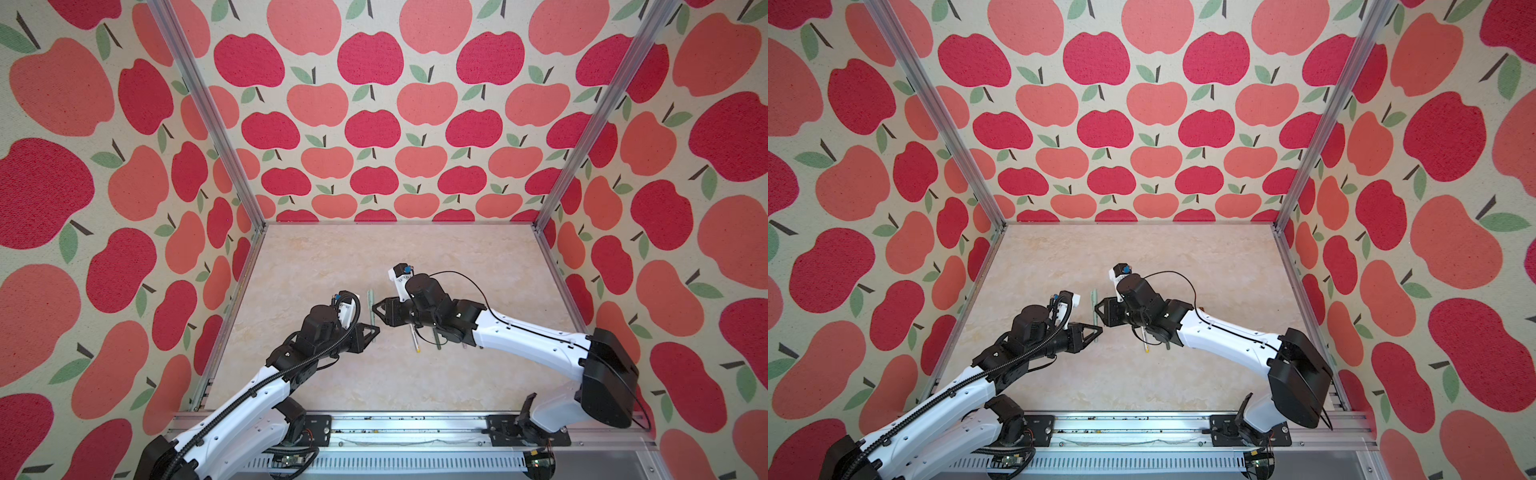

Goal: Insert the pens into the pen caps

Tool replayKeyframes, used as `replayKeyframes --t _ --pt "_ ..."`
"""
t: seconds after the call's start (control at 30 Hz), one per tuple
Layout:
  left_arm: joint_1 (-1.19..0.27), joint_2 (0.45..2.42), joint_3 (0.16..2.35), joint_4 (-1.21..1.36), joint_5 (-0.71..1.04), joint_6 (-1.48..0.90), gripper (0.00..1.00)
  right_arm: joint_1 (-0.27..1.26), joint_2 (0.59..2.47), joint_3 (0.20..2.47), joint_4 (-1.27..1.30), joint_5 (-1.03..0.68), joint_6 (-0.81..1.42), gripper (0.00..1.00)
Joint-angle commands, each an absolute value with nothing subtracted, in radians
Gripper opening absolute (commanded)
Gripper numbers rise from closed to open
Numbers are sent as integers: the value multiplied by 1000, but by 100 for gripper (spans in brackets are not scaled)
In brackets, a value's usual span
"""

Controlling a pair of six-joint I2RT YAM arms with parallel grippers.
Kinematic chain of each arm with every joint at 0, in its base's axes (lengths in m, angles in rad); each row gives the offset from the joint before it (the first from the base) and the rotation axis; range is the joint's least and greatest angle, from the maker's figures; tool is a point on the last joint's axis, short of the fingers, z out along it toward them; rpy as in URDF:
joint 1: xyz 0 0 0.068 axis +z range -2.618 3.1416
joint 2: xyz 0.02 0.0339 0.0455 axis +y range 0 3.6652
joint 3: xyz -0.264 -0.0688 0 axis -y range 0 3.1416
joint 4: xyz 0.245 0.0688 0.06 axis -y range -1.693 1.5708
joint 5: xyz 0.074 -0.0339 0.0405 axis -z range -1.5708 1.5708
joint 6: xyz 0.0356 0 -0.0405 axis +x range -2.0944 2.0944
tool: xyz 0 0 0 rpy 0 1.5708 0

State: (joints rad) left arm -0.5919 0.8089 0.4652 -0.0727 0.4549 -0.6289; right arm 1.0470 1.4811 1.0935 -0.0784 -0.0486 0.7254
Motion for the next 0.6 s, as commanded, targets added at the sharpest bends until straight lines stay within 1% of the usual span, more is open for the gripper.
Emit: replayKeyframes --t 0.0,0.1,0.23,0.43,0.53,0.57 --pt "-589 795 491 -106 510 -567 0 1030 1414 1091 -109 -133 638 52" --pt "-588 795 496 -112 564 -547 0 1016 1386 1094 -118 -168 596 62" --pt "-588 790 502 -92 640 -534 0 985 1370 1099 -127 -232 570 65" --pt "-597 788 508 -65 731 -529 1 938 1370 1111 -132 -310 557 65" --pt "-609 786 508 -50 753 -538 1 924 1374 1109 -113 -361 555 62" --pt "-613 784 508 -43 756 -542 1 919 1377 1108 -103 -382 555 59"
